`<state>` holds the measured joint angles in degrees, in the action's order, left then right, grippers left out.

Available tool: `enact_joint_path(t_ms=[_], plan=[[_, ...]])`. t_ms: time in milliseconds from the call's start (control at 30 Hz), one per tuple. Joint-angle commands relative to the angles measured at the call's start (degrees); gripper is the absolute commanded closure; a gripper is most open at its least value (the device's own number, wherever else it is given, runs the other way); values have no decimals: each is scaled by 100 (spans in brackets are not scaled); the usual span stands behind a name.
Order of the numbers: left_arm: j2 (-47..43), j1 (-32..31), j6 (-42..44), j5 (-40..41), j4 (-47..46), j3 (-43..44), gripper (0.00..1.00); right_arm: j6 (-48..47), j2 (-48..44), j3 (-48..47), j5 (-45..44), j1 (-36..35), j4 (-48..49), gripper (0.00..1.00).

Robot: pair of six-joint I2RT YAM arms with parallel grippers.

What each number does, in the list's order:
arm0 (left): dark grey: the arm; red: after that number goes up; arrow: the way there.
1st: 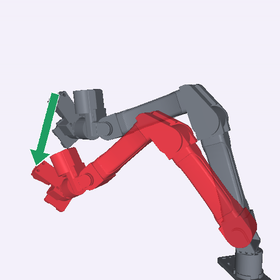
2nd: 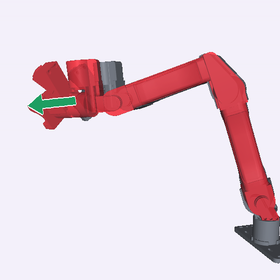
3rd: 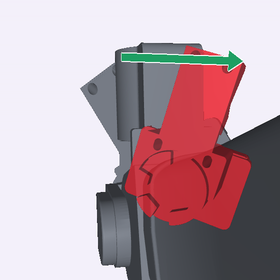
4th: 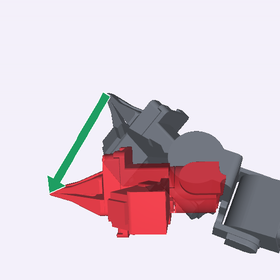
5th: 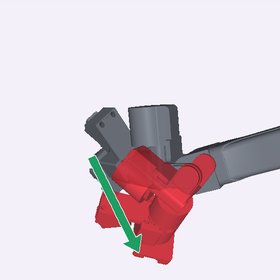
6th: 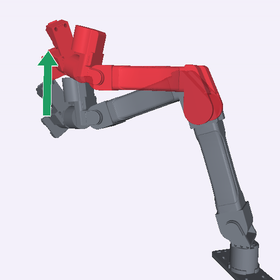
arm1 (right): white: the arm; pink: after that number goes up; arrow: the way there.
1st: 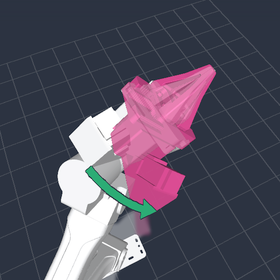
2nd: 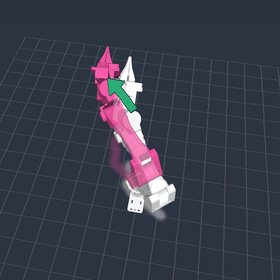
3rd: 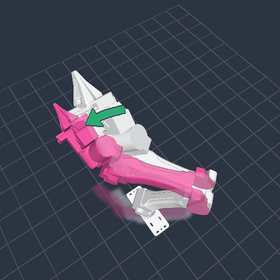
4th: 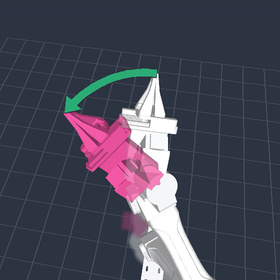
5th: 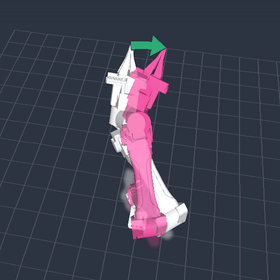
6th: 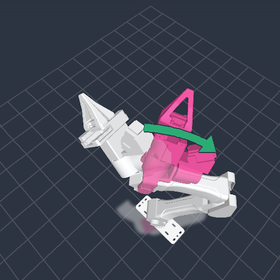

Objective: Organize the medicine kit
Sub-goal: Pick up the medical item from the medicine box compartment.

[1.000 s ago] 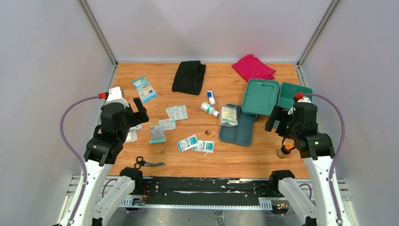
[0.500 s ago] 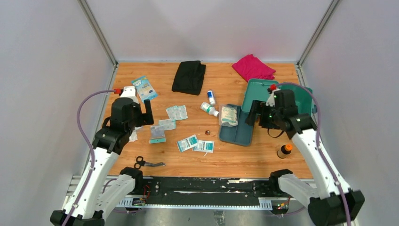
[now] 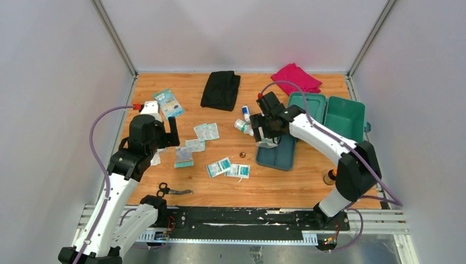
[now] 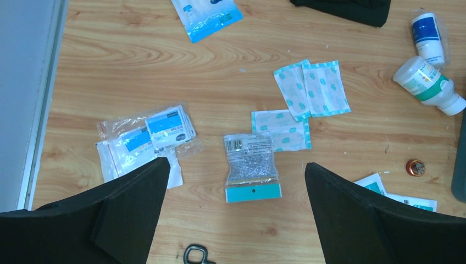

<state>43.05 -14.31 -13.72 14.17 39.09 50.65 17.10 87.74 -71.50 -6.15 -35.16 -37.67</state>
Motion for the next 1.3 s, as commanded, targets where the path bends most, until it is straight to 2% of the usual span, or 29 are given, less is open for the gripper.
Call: enact_joint_path(t_ms=[0,167,500,600,733,1000,1267], plan=[[-9,51,71,-11,-22,-60,0,-250,584,-410,-661,-243,79,9],[18,51,80,-1,-24,-56,0,-324,1198,-664,-568,-356,289,9],[40,51,81,14,-14,-47,0,-226,2149,-1109,-1004,-434,309,10],[28,51,80,32,-15,-55,0,-145,2321,-1152,-1157,-437,298,12],[53,51,80,11,-20,-47,0,-3,2363,-1182,-1358,-431,287,24],[35,51,80,2,-17,-47,0,68,2231,-1170,-1369,-460,322,57],[55,51,80,-11,-16,-47,0,129,1982,-1091,-1398,-466,334,80]])
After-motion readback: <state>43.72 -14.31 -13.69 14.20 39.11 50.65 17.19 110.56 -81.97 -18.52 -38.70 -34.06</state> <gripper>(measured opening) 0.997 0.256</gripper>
